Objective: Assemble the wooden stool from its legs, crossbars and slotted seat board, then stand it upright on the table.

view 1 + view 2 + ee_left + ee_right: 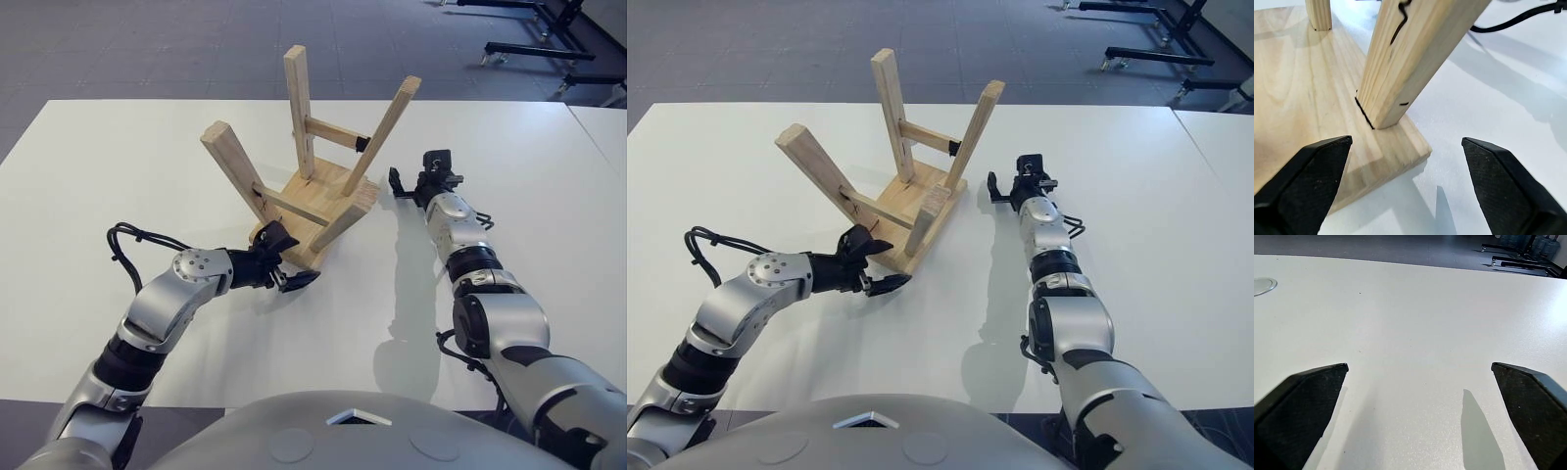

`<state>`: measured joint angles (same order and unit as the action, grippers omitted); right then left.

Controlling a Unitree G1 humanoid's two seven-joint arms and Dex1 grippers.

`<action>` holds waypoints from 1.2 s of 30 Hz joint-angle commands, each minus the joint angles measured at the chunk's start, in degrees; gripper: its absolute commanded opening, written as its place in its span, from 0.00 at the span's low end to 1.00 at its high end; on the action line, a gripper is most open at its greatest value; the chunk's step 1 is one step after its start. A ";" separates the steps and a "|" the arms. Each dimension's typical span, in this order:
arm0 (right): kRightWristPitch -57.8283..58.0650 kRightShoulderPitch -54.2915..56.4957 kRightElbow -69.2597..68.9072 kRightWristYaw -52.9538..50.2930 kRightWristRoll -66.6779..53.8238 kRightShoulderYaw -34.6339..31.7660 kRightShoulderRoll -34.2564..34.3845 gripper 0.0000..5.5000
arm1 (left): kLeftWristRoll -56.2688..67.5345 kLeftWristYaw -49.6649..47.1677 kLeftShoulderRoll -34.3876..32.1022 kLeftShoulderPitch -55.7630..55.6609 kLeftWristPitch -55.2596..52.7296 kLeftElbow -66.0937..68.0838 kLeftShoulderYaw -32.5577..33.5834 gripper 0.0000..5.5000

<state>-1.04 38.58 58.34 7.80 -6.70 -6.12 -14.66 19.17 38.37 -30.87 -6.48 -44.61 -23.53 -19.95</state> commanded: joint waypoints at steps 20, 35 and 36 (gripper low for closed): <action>3.68 -0.68 -3.32 1.37 1.98 -0.57 0.61 0.98 | -4.13 7.02 -12.47 3.83 -0.86 9.50 0.78 0.75; 11.34 -8.99 -18.89 5.02 0.75 -1.24 0.21 0.98 | -4.75 11.69 -10.91 -5.83 13.18 36.17 8.59 0.75; 11.90 -9.49 -19.94 5.16 0.64 -1.26 0.24 0.98 | -4.23 12.12 -10.62 -6.04 12.95 35.99 8.99 0.75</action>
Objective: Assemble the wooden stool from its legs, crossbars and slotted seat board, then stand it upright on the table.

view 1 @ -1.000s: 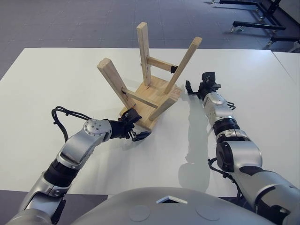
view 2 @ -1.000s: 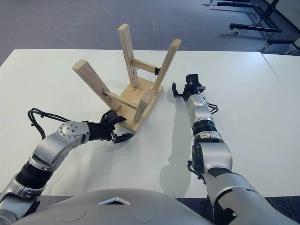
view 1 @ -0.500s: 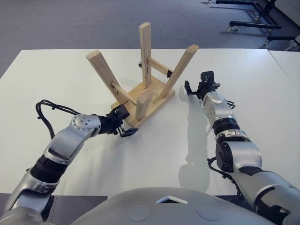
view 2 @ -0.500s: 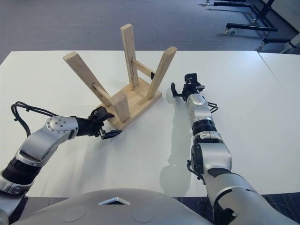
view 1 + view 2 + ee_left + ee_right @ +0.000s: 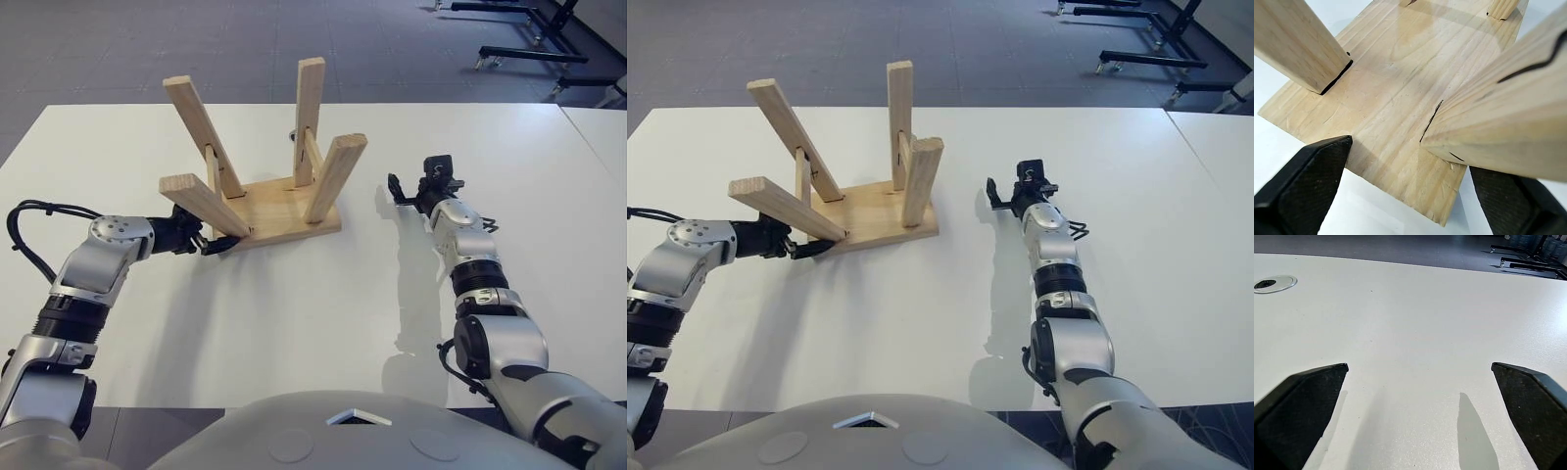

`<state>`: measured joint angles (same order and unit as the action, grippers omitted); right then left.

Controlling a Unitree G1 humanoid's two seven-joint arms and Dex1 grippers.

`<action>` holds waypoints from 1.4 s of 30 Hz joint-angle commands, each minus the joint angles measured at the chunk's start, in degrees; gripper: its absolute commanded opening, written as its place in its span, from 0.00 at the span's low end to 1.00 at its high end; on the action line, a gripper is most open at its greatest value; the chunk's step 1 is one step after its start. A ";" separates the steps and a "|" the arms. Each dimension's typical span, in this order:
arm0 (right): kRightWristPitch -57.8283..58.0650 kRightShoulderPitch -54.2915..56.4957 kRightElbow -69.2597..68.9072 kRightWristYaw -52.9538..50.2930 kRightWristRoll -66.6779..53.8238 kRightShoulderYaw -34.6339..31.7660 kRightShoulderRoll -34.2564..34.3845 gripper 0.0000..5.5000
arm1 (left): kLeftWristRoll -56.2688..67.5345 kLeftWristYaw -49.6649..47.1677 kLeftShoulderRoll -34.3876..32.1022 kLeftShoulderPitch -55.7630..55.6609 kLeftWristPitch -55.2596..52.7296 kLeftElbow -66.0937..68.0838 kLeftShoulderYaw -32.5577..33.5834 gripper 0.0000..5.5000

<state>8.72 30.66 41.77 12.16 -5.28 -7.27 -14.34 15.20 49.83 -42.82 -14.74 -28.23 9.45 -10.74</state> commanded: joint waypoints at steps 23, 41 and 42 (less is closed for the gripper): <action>13.13 -0.09 -13.77 23.50 -12.41 -3.37 -9.95 0.98 | 13.80 13.03 0.26 -11.96 -12.00 -1.65 13.70 0.75; 24.45 -4.20 -43.30 53.90 -35.04 -1.37 -18.58 0.98 | 30.75 22.06 -3.52 -9.71 -15.76 -11.37 25.15 0.75; 23.46 -3.36 -42.14 54.09 -33.99 0.26 -17.77 0.98 | 30.93 22.28 -3.40 -9.35 -15.93 -11.80 24.75 0.75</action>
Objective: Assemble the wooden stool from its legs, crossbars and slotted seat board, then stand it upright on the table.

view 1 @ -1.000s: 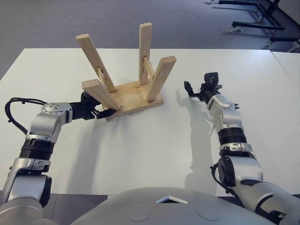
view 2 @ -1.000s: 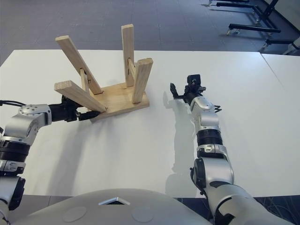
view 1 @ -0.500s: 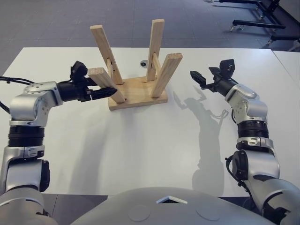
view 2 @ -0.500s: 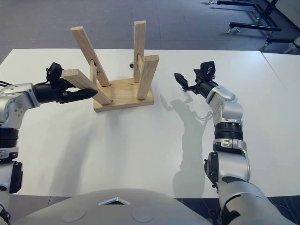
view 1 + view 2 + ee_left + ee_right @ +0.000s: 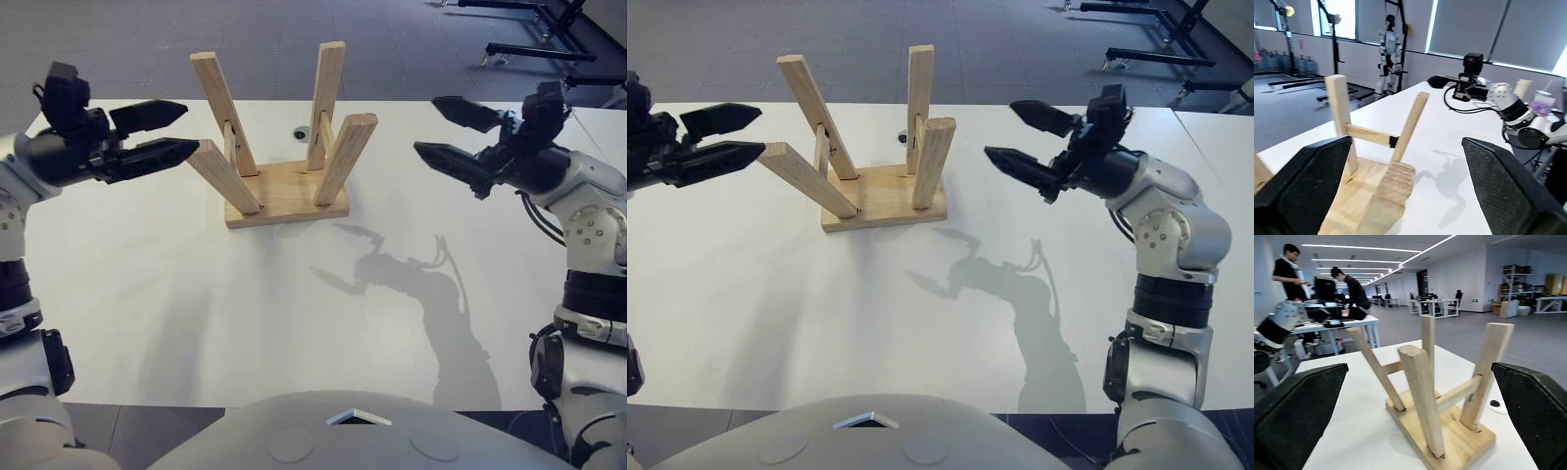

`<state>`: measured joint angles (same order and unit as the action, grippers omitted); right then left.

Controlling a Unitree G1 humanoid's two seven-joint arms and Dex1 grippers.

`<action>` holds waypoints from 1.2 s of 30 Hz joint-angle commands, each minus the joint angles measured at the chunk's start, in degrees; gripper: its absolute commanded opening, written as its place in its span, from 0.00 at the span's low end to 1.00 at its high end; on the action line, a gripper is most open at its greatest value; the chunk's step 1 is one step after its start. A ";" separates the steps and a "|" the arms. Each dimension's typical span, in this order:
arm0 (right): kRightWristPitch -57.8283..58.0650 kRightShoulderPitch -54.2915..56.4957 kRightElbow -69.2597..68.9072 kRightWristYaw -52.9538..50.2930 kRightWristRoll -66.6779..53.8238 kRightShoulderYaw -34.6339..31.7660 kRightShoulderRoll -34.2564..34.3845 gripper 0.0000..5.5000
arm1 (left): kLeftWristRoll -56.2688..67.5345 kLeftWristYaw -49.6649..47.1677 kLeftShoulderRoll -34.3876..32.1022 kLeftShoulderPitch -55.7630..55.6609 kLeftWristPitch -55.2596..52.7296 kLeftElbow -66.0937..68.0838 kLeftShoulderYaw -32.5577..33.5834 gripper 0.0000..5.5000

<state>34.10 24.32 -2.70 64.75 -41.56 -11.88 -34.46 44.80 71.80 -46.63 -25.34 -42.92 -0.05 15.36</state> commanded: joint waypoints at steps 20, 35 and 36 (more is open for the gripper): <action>-7.07 14.33 18.70 3.38 9.68 12.17 9.14 0.59 | 0.46 -1.04 1.54 2.10 -0.04 -0.54 -4.24 0.29; -1.59 8.63 7.21 3.65 5.70 10.84 7.68 0.32 | -0.01 1.44 0.68 1.10 -0.02 -1.49 -7.73 0.25; -0.86 8.18 5.79 3.44 5.24 10.74 7.59 0.31 | -0.22 1.93 0.61 0.88 0.03 -1.49 -8.35 0.25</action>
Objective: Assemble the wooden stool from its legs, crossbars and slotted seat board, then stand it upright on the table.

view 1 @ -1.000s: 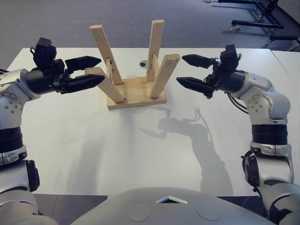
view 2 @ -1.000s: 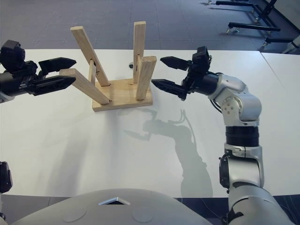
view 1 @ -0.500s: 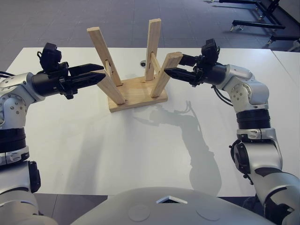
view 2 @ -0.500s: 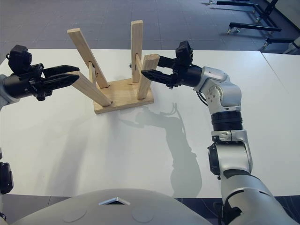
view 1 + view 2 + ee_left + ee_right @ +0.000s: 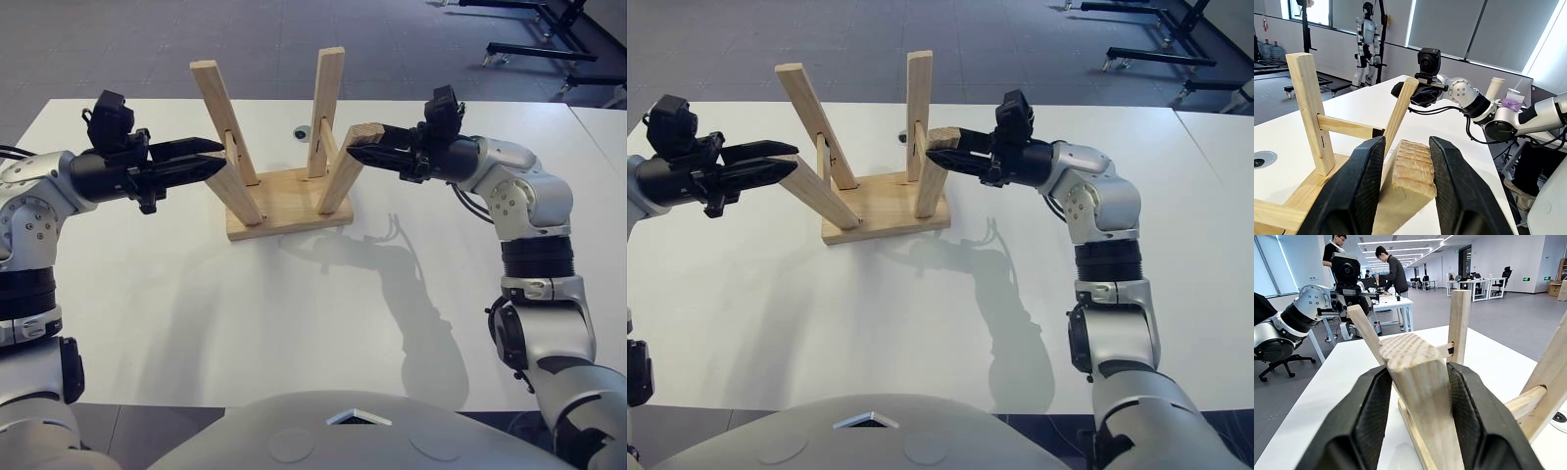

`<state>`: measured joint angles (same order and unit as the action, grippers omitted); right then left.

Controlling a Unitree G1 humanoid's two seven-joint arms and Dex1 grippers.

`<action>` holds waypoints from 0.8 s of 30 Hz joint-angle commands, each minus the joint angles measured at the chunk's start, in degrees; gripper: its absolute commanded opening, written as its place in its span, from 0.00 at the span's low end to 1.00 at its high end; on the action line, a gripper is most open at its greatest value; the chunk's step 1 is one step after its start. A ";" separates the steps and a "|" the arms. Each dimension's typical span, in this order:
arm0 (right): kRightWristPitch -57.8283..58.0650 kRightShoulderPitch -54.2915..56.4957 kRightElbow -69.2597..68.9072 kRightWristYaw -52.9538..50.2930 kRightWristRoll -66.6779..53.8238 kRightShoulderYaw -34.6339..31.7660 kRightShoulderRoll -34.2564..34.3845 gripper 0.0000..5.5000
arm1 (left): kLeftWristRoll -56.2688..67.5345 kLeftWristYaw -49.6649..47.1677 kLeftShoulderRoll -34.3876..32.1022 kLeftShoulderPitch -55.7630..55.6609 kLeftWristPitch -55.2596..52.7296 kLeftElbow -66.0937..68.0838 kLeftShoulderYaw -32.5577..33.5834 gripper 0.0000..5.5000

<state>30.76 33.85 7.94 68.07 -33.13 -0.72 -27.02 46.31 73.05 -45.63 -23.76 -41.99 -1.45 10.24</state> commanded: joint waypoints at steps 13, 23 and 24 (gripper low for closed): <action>5.56 -3.11 -9.72 -1.90 -4.74 -0.92 0.97 0.25 | -3.54 3.48 -0.42 -2.36 0.41 0.69 -6.97 0.51; 5.88 -4.81 -11.29 -3.16 -5.38 -1.35 0.53 0.23 | -4.70 5.71 -5.20 -0.08 2.02 2.79 -2.77 0.68; 6.02 -5.00 -11.48 -3.10 -5.52 -1.48 0.33 0.23 | -5.24 6.36 -5.68 0.65 2.77 3.44 -2.52 0.68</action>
<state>36.08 29.77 -3.04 65.45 -37.30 -1.59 -26.19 42.36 78.26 -49.30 -24.75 -40.60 0.90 6.97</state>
